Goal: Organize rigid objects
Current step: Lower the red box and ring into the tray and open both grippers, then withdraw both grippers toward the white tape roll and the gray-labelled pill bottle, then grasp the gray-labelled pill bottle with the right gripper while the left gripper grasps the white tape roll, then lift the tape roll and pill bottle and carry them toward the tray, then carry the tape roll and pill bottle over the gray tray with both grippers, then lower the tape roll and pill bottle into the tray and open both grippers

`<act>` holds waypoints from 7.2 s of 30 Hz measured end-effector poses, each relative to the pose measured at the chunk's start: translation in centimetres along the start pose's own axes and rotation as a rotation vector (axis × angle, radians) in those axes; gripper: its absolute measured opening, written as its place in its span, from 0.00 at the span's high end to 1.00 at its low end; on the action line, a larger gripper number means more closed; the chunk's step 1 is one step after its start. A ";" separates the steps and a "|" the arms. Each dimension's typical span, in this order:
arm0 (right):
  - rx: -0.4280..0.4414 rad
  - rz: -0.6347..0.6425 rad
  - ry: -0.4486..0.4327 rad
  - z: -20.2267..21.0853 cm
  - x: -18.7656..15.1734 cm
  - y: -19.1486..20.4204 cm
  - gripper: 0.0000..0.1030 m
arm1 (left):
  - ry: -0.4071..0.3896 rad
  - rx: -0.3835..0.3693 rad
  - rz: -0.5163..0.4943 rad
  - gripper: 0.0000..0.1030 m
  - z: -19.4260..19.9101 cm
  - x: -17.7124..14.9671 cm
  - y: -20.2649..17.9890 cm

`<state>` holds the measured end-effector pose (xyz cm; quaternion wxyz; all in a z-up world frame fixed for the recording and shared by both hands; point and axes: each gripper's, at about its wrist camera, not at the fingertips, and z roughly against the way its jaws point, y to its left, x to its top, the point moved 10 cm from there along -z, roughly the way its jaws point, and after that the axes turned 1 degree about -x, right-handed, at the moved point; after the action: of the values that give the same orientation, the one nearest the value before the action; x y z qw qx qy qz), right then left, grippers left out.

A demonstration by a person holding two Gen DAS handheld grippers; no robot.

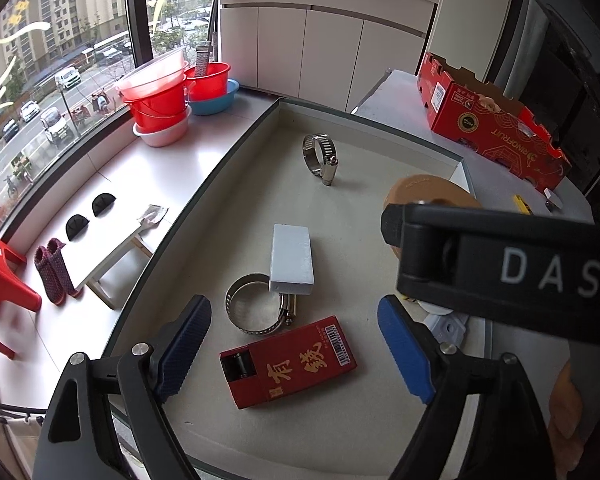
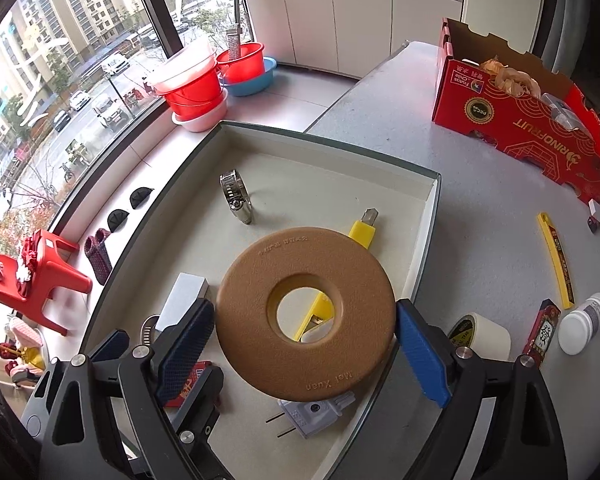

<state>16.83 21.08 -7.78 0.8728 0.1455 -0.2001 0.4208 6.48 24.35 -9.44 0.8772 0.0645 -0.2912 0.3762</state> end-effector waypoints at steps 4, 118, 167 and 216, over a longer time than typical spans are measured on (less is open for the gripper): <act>-0.023 0.032 -0.058 1.6 0.2 -0.2 0.00 | -0.001 -0.005 0.004 0.01 0.3 -0.2 -0.1; -0.129 -0.427 -0.072 15.4 -24.8 -17.8 0.28 | -0.009 -0.366 -0.348 0.67 10.9 -13.0 -18.4; 0.062 0.003 -0.007 5.7 -5.7 0.7 0.28 | -0.081 -0.026 -0.003 0.67 4.1 -0.6 2.0; 0.020 0.129 0.019 0.2 -1.1 2.7 0.28 | -0.027 0.010 -0.016 0.67 -0.3 0.7 1.7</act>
<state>14.04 21.90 -7.91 0.8442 0.1370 -0.1966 0.4796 5.81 26.11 -9.43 0.8759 0.0762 -0.3006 0.3697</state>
